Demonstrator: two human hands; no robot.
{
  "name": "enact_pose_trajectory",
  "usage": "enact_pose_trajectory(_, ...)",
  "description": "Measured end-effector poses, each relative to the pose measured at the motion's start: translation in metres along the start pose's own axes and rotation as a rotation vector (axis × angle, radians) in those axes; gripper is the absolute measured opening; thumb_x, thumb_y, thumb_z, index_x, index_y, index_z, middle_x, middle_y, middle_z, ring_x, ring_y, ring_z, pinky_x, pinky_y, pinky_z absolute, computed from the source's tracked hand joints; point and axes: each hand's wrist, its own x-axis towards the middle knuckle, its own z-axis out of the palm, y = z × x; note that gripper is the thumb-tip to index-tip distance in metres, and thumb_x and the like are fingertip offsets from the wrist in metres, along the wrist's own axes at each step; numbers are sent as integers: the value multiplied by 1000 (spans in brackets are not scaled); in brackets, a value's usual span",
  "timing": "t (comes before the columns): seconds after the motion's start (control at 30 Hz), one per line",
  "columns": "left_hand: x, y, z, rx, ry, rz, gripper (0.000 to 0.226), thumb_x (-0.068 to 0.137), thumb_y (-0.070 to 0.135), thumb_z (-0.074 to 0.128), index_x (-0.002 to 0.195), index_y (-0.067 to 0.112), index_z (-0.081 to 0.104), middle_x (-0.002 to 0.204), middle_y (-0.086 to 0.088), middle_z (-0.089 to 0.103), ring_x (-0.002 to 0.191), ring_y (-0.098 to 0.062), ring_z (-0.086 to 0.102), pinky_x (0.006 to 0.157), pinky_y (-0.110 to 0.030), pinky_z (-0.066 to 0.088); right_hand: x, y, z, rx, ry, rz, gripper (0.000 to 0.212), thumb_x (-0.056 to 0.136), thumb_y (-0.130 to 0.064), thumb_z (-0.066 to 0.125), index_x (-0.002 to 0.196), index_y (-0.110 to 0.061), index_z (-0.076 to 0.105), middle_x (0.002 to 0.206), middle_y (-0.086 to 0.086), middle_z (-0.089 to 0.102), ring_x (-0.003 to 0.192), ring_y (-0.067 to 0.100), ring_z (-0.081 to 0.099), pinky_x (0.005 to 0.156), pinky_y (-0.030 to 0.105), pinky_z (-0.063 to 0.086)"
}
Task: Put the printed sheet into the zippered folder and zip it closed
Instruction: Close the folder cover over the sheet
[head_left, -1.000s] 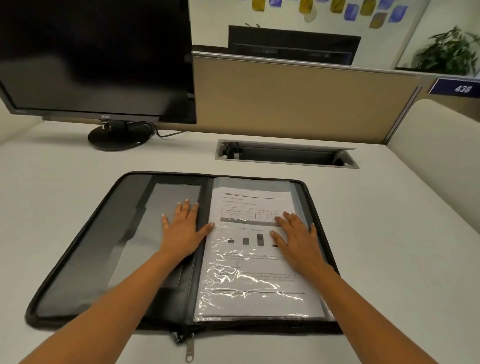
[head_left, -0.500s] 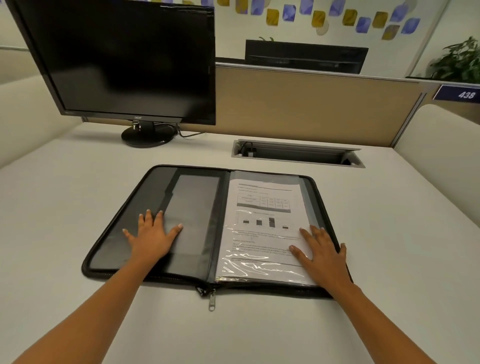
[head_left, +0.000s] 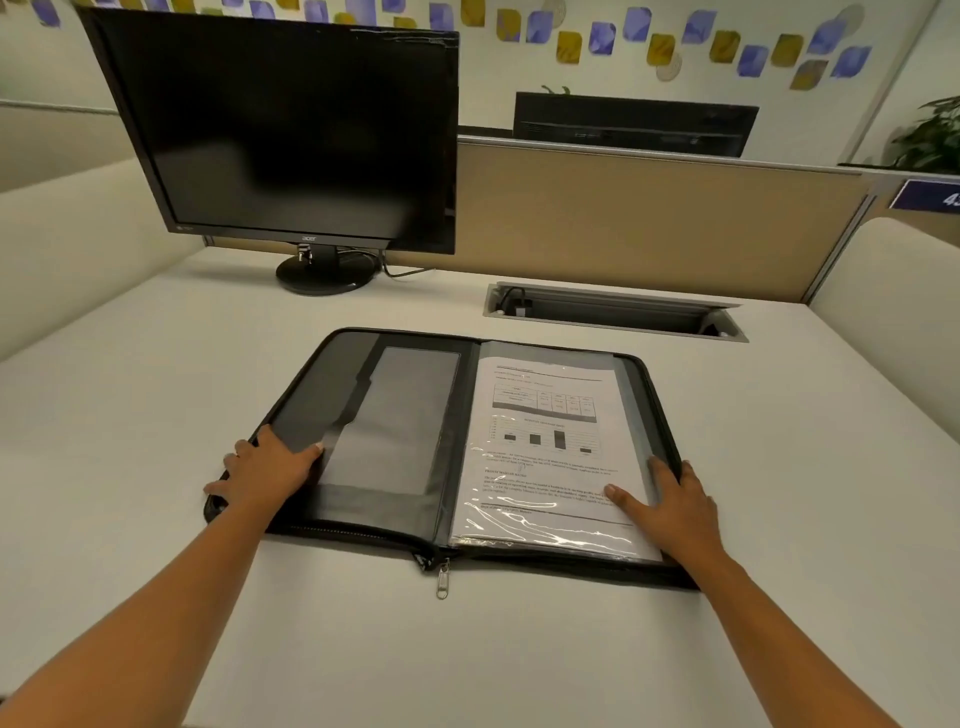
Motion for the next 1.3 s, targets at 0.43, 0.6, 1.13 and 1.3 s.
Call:
enact_pose_trajectory(0.43,0,36,-71,-91,173,127,71,82,60,51,132,11,39,132,-26,40,122,-43,36,101,-53,31,-5,-4,-9,169,-51,-6,81,78,-52,60,142,-20,22,154,15,12,141,34,14,113,51,21)
enact_pose_trajectory(0.6,-32,80,-125,-157,234,326,70,80,64,50,131,16,43,132,-18,46,120,-39,45,96,-50,39,-10,-16,-17,129,-22,-54,77,81,-48,59,142,-20,21,154,14,15,142,31,14,115,55,15)
enact_pose_trajectory(1.13,-148,156,-80,-659,-412,942,22,94,44,40,106,31,52,94,19,56,85,7,53,66,-10,38,-84,-129,-88,891,189,-562,55,80,-52,35,131,-30,37,122,-18,50,112,2,50,87,10,45)
enact_pose_trajectory(1.3,-122,132,-26,-476,-482,842,17,92,35,51,104,26,58,103,9,56,87,-1,51,72,-17,37,-80,-86,-84,995,347,-286,51,82,-51,43,126,-25,44,117,-8,56,111,15,55,94,32,49)
